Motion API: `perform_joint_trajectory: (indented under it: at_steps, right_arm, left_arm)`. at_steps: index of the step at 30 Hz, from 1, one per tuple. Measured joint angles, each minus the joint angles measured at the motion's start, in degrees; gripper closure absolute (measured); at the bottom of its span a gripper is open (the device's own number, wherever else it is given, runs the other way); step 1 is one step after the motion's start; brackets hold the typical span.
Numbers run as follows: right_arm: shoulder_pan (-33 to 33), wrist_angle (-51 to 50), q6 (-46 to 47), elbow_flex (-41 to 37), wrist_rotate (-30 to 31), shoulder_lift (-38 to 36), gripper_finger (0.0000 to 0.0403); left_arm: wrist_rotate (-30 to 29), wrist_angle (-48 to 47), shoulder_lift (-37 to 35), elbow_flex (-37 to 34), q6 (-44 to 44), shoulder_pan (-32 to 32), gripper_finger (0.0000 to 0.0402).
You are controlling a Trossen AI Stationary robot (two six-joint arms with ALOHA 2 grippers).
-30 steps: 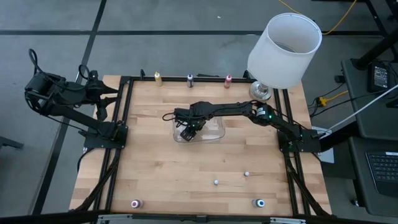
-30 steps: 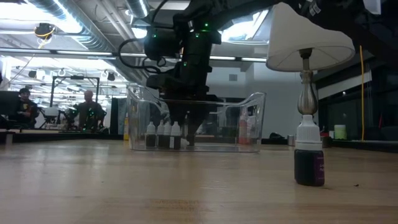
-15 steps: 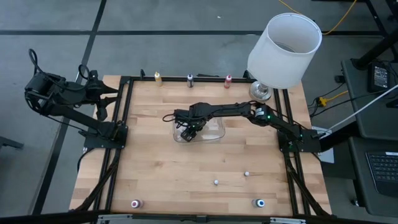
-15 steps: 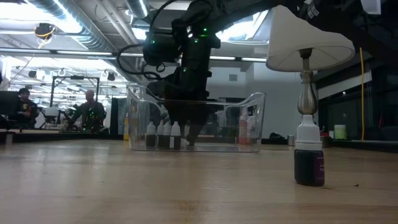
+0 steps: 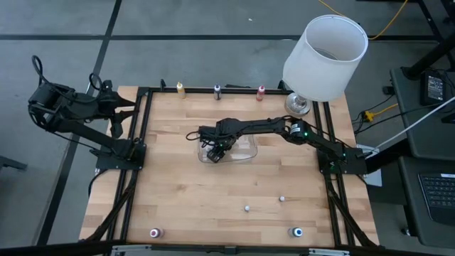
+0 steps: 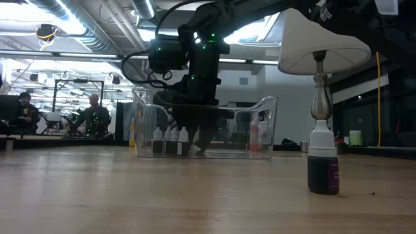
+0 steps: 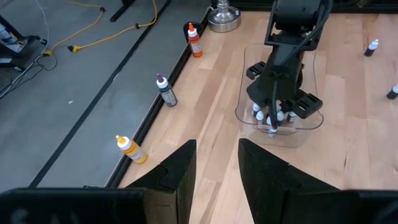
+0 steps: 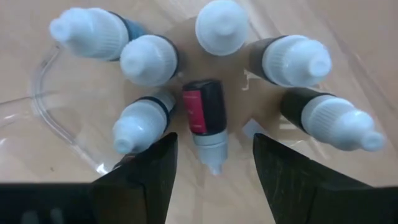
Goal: Pick & Place food coloring
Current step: Put the pink food coloring bottle into the transparent bin
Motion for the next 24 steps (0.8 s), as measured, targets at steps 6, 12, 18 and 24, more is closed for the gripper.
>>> perform_joint_trajectory:
  at_steps: [6,12,18,24]
  right_arm:
    - [0.0,0.0,-0.1,0.0,0.2,0.0,0.0201]
    - [0.0,0.1,-0.4,0.0,0.2,0.1,0.0262]
    - [0.0,0.0,-1.6,0.0,0.4,0.1,0.0339]
    - [0.0,-1.1,-1.6,0.0,0.4,0.1,0.0345]
  left_arm:
    - [0.0,0.0,0.0,0.0,0.1,0.0,0.0286]
    - [0.0,0.0,0.0,0.0,0.2,0.0,0.0286]
    - [0.0,0.0,0.0,0.0,0.2,0.0,0.0286]
    - [0.0,0.0,0.0,0.0,0.2,0.0,0.0286]
